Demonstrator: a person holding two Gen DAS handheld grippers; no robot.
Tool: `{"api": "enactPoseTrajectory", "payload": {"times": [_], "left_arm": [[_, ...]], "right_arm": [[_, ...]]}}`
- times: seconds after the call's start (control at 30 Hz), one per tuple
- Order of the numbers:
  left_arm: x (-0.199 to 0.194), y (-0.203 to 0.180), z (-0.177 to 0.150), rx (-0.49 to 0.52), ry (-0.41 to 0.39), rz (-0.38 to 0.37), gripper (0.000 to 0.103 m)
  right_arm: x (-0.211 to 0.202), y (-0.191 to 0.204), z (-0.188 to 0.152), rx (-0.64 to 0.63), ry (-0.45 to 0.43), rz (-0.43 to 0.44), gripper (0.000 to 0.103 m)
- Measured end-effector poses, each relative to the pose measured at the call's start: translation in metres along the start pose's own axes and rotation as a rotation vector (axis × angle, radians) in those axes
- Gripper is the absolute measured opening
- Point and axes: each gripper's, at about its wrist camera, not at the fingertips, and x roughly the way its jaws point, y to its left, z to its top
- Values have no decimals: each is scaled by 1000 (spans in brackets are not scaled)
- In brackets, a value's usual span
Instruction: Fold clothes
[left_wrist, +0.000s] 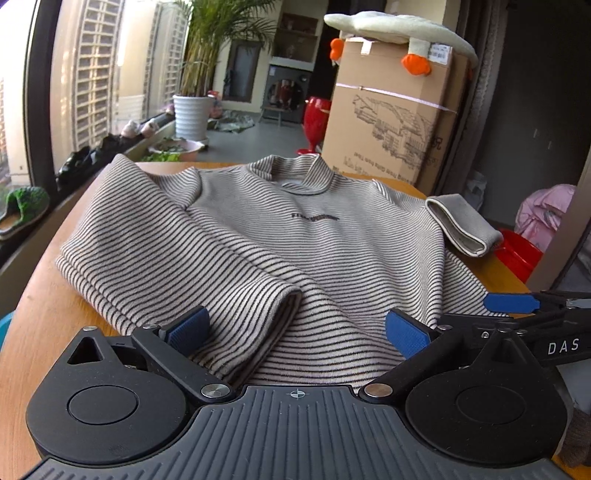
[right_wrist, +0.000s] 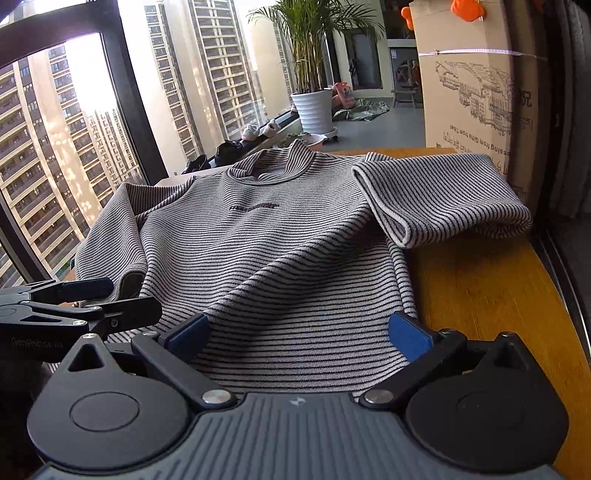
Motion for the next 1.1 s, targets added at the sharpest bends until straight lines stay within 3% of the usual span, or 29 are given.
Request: {"api": "enactPoseTrajectory", "payload": {"times": [0.13,0.23,0.33,0.4,0.5,0.57,0.63,0.67,0.7,0.83,1.1], "left_arm": [[-15,-4,-12,51,7,56,103],[-31,0,-21,49,1,53,103],[-38,11,-15,-32,-20,-18,103],[-40,18,-4,-130,-28,-120,103],[-42,20,7,-221,-64,-289,103],[-40,18,5,-243,-94,-372,103],[-35,14,-1,-240,-95,-382,103],[-33,11,-4,-227,-85,-368,103],[-33,8,-6,-202,-70,-342,103],[-37,8,-10,-199,-55,-319,103],[-42,27,-13,-315,-41,-350,103]], "right_arm": [[-12,10,-10,-26,16,54,103],[-26,24,-25,-112,35,102,103],[-35,26,-28,-149,42,113,103],[-38,23,-24,-149,44,87,103],[-49,22,-10,-204,-18,-31,103],[-52,23,4,-298,-83,-171,103],[-48,28,12,-461,-133,-358,95],[-42,32,11,-552,-146,-448,84],[-35,34,12,-605,-132,-488,78],[-10,36,15,-646,-27,-498,65],[43,45,-6,-886,-61,-677,64]]}}
